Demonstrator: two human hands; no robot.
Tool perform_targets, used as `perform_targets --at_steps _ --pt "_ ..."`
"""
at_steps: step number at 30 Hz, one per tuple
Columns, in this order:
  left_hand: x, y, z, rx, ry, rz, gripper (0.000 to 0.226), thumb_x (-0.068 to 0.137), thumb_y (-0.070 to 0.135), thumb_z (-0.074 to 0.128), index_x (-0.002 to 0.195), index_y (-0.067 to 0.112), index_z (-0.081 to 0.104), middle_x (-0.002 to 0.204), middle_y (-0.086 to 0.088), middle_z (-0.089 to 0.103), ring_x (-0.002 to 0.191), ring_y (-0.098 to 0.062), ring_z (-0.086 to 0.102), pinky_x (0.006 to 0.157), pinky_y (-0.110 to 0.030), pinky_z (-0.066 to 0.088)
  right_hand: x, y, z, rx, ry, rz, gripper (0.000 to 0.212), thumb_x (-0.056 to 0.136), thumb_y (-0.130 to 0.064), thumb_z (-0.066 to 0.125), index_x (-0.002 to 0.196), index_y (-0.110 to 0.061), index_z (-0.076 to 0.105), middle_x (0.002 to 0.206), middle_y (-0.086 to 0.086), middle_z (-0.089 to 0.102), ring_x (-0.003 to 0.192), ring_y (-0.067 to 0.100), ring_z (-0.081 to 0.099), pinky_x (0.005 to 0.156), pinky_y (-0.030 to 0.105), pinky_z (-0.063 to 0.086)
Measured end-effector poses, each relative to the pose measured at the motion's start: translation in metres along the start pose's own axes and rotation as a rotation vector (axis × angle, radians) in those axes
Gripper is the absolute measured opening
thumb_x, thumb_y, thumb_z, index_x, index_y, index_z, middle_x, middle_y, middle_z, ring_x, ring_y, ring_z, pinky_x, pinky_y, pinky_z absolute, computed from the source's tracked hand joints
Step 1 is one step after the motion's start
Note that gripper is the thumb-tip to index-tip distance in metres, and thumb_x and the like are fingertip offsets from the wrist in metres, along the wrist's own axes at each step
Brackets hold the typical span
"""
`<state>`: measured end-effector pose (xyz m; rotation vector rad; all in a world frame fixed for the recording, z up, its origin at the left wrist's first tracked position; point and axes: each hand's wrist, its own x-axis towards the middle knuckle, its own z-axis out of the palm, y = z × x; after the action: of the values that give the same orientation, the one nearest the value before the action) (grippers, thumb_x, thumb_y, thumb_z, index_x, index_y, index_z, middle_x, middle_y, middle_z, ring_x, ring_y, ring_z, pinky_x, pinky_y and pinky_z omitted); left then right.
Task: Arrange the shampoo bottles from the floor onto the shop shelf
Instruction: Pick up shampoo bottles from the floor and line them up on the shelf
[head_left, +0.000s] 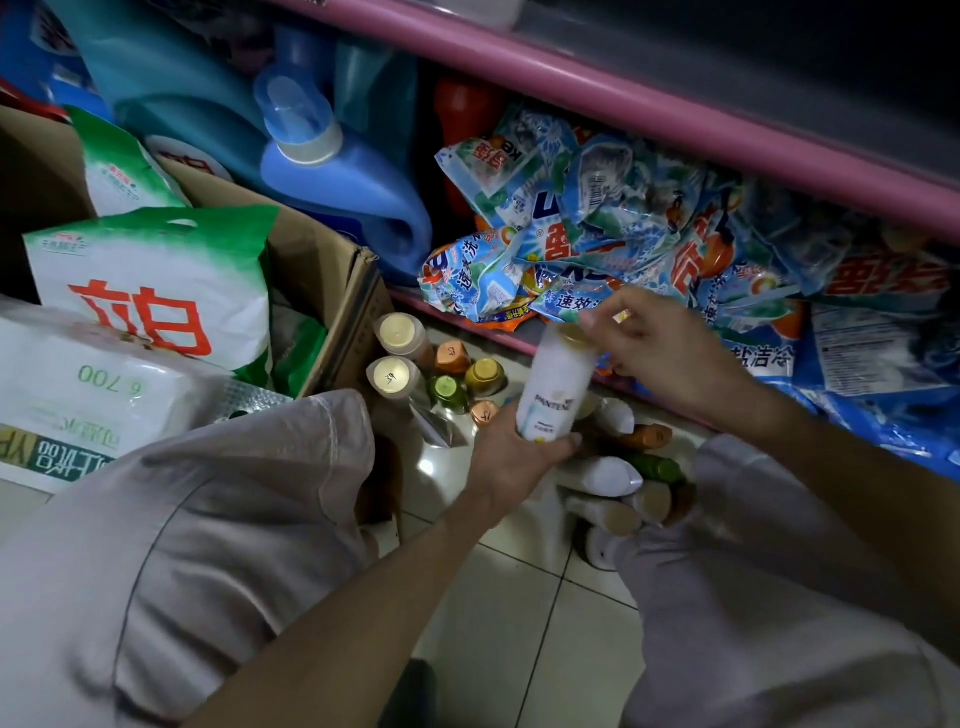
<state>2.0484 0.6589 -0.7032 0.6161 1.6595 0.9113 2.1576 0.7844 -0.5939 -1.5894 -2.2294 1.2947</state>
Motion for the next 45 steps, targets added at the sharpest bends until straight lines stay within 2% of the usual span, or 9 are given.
perform_targets --at_steps 6,11,18,22,26,30,36,40,45 --pt "0.002 -0.012 -0.022 -0.137 0.096 -0.142 0.036 0.067 0.023 0.082 0.097 0.029 0.062 0.09 -0.005 0.071 0.085 -0.028 0.068 0.071 -0.043 0.059 0.025 0.07 0.065 -0.862 -0.217 0.041 0.038 0.093 -0.024 0.051 0.129 -0.013 0.047 0.127 0.012 0.053 0.117 0.033 0.051 0.085 0.042 0.047" --pt "-0.001 -0.016 -0.034 -0.164 0.075 -0.143 0.05 0.062 0.027 0.077 0.109 0.024 0.06 0.104 -0.011 0.068 0.097 -0.032 0.065 0.086 -0.052 0.054 0.036 0.104 0.101 -1.049 -0.265 0.057 0.054 0.092 -0.021 0.053 0.141 -0.014 0.03 0.138 0.009 0.047 0.128 0.03 0.044 0.103 0.039 0.036" --pt "-0.012 -0.006 -0.041 -0.226 0.065 -0.121 0.053 0.074 0.014 0.077 0.12 0.014 0.051 0.111 -0.015 0.063 0.106 -0.035 0.06 0.09 -0.055 0.05 0.027 0.099 0.089 -1.172 -0.208 -0.104 0.046 0.087 -0.022 0.054 0.131 -0.018 0.042 0.128 0.002 0.058 0.116 0.023 0.055 0.096 0.032 0.034" --pt "-0.026 0.01 -0.035 -0.225 0.181 -0.018 0.072 0.074 -0.002 0.075 0.121 0.026 0.028 0.104 0.006 0.052 0.098 -0.02 0.058 0.085 -0.047 0.054 0.004 0.062 0.058 -1.059 -0.161 -0.063 0.038 0.084 -0.022 0.055 0.121 -0.014 0.049 0.12 0.007 0.06 0.107 0.028 0.059 0.093 0.034 0.037" --pt "-0.047 0.024 -0.037 -0.359 0.184 0.048 0.082 0.075 -0.017 0.064 0.13 0.029 0.025 0.116 -0.006 0.049 0.106 -0.028 0.055 0.087 -0.048 0.053 -0.034 0.024 0.017 -0.915 -0.054 -0.062 0.037 0.084 -0.036 0.057 0.114 -0.015 0.052 0.118 0.008 0.059 0.103 0.033 0.058 0.083 0.035 0.042" --pt "-0.072 0.047 -0.047 -0.247 0.118 0.161 0.069 0.081 -0.01 0.062 0.132 0.03 0.04 0.105 0.0 0.054 0.088 -0.022 0.058 0.076 -0.042 0.055 -0.079 -0.014 -0.028 -0.592 0.116 -0.16 0.037 0.081 -0.038 0.064 0.11 -0.017 0.06 0.112 0.003 0.064 0.098 0.026 0.061 0.075 0.03 0.046" --pt "-0.11 0.097 -0.061 -0.156 0.07 0.318 0.03 0.087 -0.006 0.054 0.089 0.019 0.07 0.103 -0.006 0.066 0.097 -0.03 0.06 0.082 -0.039 0.051 -0.135 -0.087 -0.067 0.112 0.385 -0.344 0.02 0.082 -0.022 0.073 0.1 -0.026 0.067 0.105 -0.002 0.063 0.088 0.004 0.064 0.079 0.019 0.051" --pt "-0.139 0.128 -0.065 -0.29 -0.051 0.217 0.021 0.091 0.034 0.057 0.092 0.021 0.073 0.103 -0.01 0.072 0.092 -0.027 0.066 0.08 -0.037 0.051 -0.154 -0.129 -0.084 0.37 0.484 -0.468 0.028 0.086 -0.023 0.068 0.113 -0.028 0.062 0.092 -0.005 0.06 0.078 -0.007 0.059 0.067 0.015 0.051" --pt "-0.166 0.158 -0.067 -0.22 -0.3 0.345 0.058 0.067 0.074 0.06 0.093 0.024 0.075 0.087 0.003 0.074 0.075 -0.011 0.067 0.065 -0.024 0.05 -0.16 -0.168 -0.11 0.498 0.573 -0.534 0.024 0.089 -0.025 0.064 0.105 -0.042 0.056 0.08 0.003 0.055 0.082 0.021 0.057 0.071 0.053 0.054"
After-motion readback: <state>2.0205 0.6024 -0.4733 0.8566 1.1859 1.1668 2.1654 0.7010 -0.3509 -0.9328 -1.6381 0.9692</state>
